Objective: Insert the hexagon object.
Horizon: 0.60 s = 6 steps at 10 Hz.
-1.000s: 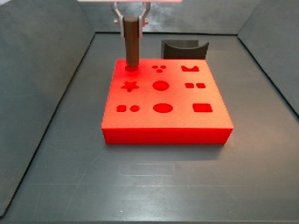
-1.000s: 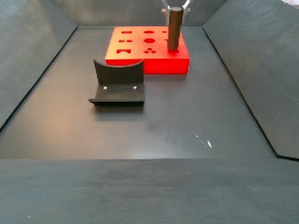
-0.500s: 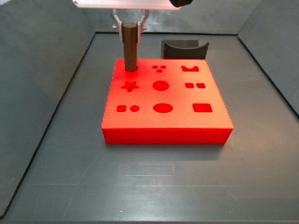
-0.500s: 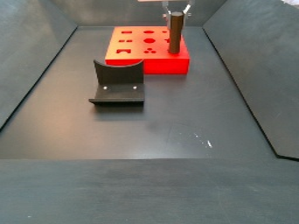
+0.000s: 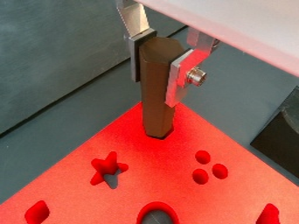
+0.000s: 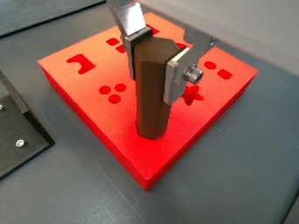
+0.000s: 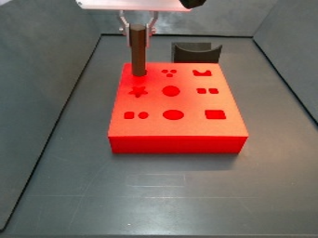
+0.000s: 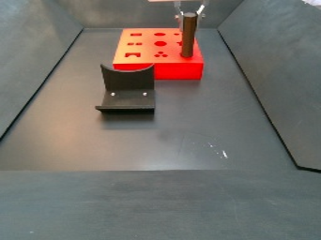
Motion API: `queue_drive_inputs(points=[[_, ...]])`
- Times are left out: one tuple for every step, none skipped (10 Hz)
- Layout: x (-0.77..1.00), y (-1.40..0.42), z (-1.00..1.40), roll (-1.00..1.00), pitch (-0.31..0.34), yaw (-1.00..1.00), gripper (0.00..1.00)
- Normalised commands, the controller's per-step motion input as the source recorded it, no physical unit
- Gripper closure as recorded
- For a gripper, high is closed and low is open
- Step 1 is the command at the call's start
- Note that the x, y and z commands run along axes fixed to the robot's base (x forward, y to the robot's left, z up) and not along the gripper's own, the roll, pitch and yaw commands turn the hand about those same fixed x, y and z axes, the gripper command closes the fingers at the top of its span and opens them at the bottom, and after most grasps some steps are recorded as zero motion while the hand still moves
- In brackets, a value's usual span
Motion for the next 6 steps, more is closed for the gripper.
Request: queue_drive_inputs(points=[[0.15, 0.10, -0.29, 0.00, 0.000, 0.05, 1.00], [0.16, 0.03, -0.28, 0.00, 0.000, 0.02, 1.00], [0.11, 0.00, -0.28, 0.00, 0.000, 0.00, 1.00], [0.08, 0.00, -0.26, 0.00, 0.000, 0.00, 1.00], [0.00, -0.01, -0.01, 0.00, 0.000, 0.00, 1.00], [0.00, 0.00, -0.46, 0.00, -0.021, -0.05, 1.00]])
